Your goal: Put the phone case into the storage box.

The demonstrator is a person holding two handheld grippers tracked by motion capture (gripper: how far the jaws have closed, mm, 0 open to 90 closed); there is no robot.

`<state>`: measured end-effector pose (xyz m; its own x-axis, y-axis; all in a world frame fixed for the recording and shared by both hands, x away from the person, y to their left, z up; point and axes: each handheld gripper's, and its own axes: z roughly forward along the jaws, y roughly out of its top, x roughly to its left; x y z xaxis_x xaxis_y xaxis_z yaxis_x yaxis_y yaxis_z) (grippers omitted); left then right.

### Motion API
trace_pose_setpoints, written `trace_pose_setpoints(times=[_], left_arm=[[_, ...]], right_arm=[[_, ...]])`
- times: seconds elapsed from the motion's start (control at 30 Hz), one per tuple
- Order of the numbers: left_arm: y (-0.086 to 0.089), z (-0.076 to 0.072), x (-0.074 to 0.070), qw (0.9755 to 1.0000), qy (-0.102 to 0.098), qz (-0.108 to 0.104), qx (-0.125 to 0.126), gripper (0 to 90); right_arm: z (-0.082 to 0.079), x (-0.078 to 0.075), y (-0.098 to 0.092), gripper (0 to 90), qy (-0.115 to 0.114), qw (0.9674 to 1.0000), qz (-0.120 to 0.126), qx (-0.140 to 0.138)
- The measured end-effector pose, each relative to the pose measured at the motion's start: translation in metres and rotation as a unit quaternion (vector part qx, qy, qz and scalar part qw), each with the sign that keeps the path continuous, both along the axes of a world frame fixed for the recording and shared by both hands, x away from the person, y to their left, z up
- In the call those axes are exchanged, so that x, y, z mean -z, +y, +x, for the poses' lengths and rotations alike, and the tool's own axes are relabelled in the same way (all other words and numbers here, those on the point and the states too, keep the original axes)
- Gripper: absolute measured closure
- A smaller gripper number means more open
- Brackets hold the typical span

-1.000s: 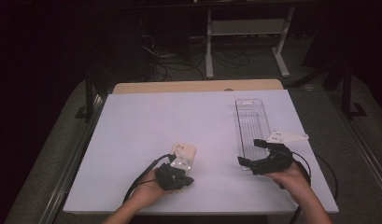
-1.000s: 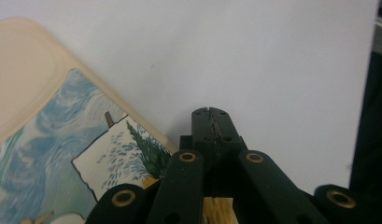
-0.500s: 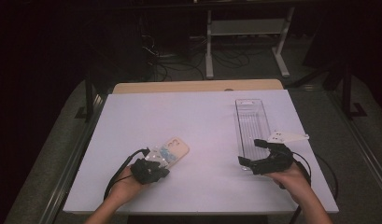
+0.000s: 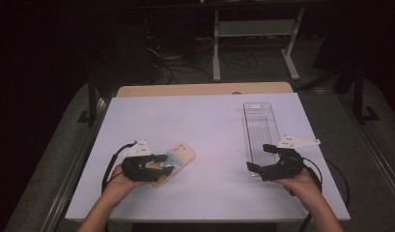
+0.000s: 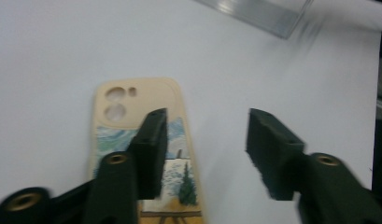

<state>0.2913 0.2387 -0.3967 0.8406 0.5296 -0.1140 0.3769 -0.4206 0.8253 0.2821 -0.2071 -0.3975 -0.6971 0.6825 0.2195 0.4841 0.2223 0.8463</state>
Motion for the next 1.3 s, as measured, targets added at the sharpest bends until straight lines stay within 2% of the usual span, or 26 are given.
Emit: trace_pose_setpoints(times=[0.13, 0.17, 0.2, 0.3, 0.4, 0.53, 0.8, 0.93, 1.0, 1.3], left_arm=[[0.011, -0.003, 0.000, 1.0000, -0.004, -0.008, 0.002, 23.0], [0.015, -0.005, 0.001, 0.9999, -0.010, -0.004, 0.001, 23.0], [0.018, -0.006, 0.002, 0.9999, -0.012, -0.007, -0.002, 15.3], [0.025, -0.006, 0.006, 0.9998, -0.017, -0.008, -0.006, 5.9], [0.029, -0.005, 0.009, 0.9997, -0.023, -0.002, -0.004, 0.8], [0.031, -0.003, 0.010, 0.9998, -0.016, -0.009, -0.010, 0.0], [0.030, -0.003, 0.008, 0.9998, -0.013, -0.004, -0.011, 0.0], [0.030, -0.003, 0.006, 0.9997, -0.020, -0.001, -0.012, 0.0], [0.029, -0.003, 0.004, 0.9997, -0.018, -0.004, -0.015, 0.0], [0.021, 0.001, -0.002, 0.9995, -0.023, 0.010, -0.020, 0.0]], right_arm=[[0.000, 0.000, 0.001, 3.4, 0.000, 1.0000, -0.001, -0.002], [0.000, 0.000, 0.001, 3.4, 0.000, 1.0000, -0.001, -0.002], [0.000, 0.000, 0.002, 3.3, -0.002, 1.0000, -0.004, -0.003], [0.000, 0.000, 0.002, 3.4, -0.001, 1.0000, -0.004, -0.003], [0.000, 0.001, 0.002, 3.3, -0.001, 1.0000, -0.006, -0.004], [0.001, 0.001, 0.002, 3.3, 0.000, 1.0000, -0.006, -0.002], [0.001, 0.001, 0.002, 3.4, -0.002, 1.0000, -0.007, -0.004], [0.001, 0.001, 0.002, 3.3, -0.002, 1.0000, -0.007, -0.004], [0.001, 0.001, 0.002, 3.3, -0.003, 1.0000, -0.007, -0.006], [0.001, 0.002, 0.002, 3.3, -0.002, 1.0000, -0.006, -0.005]])
